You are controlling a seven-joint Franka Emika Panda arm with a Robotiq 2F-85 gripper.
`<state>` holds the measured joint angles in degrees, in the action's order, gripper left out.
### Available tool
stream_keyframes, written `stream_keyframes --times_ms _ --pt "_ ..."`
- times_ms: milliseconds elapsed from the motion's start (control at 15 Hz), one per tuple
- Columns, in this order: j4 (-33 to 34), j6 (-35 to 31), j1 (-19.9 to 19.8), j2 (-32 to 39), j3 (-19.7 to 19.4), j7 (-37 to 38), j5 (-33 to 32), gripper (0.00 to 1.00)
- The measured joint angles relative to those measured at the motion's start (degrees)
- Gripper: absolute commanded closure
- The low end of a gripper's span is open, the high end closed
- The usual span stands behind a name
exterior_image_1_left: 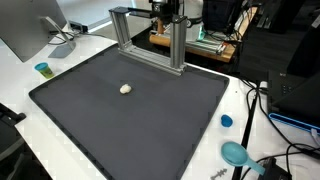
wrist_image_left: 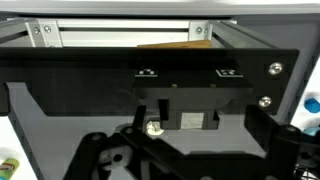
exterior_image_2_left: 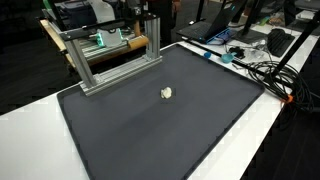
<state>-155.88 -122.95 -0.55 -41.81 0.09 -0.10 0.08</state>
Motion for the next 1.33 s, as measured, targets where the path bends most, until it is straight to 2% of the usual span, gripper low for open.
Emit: stream_keyframes --times_ms 533,667,1000,1333 --pt "-0.3 0.0 0.5 0.6 0.0 -0.3 0.0 0.00" --pt "-0.5 0.0 0.5 0.2 0.1 -0.2 0.0 0.06" --pt "-1.3 0.1 0.5 -1.2 0.6 0.6 0.0 0.10" --pt "-1.3 0.1 0.5 -1.3 1.5 0.9 0.0 0.09"
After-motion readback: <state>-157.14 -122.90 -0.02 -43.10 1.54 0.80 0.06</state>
